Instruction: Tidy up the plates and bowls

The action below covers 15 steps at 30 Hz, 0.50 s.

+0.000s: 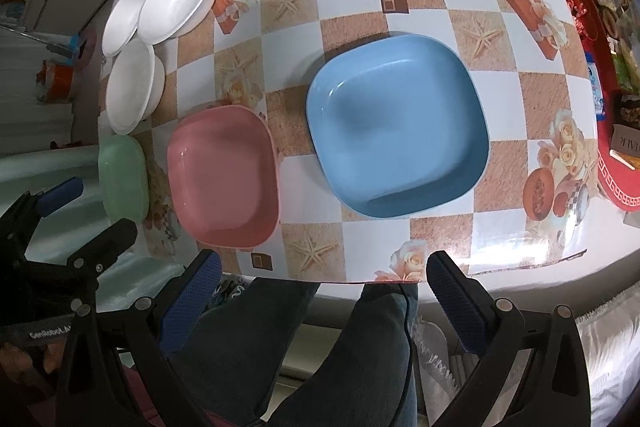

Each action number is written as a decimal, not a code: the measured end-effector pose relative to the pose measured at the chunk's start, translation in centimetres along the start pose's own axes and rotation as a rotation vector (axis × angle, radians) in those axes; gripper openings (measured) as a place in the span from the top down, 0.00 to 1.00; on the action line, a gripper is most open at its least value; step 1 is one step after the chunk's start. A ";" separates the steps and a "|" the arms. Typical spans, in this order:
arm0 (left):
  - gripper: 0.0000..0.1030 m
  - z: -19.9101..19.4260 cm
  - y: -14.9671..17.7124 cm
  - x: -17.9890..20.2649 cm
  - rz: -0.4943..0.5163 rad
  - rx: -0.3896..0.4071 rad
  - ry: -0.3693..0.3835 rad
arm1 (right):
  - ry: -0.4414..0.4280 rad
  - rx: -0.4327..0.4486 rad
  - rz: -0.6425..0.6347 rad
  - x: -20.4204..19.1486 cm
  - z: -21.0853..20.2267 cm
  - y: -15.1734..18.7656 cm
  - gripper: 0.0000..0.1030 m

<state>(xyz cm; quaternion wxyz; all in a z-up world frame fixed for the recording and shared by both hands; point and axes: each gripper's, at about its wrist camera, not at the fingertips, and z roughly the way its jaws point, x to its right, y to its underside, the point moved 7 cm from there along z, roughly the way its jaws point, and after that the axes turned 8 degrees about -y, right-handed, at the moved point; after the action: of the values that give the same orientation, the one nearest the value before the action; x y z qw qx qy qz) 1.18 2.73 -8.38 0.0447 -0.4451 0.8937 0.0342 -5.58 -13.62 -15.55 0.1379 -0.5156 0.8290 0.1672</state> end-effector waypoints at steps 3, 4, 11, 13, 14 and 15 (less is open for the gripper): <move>0.00 0.2 0.2 -1.2 -0.028 0.008 -0.016 | 0.001 -0.005 0.001 -0.2 0.2 0.0 0.00; 0.00 0.4 0.2 -1.4 -0.034 0.013 -0.010 | 0.003 -0.014 0.003 -0.3 0.4 0.0 0.00; 0.00 2.2 1.0 -3.2 -0.057 -0.038 -0.007 | 0.000 -0.074 -0.005 -1.4 2.2 0.1 0.00; 0.00 2.4 1.1 -3.8 -0.054 -0.032 -0.017 | -0.013 -0.074 -0.008 -2.1 2.6 -0.1 0.00; 0.00 2.5 1.1 -4.2 -0.049 -0.028 -0.020 | -0.023 -0.074 -0.009 -2.4 2.8 -0.1 0.00; 0.00 2.6 1.2 -4.4 -0.044 -0.026 -0.019 | -0.038 -0.077 -0.008 -2.8 3.1 -0.2 0.00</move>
<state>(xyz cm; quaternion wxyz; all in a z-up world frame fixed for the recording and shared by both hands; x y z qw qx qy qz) 3.03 7.22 -10.40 0.0481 -0.4647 0.8828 0.0491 -4.02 -10.14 -17.26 0.1341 -0.5206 0.8171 0.2082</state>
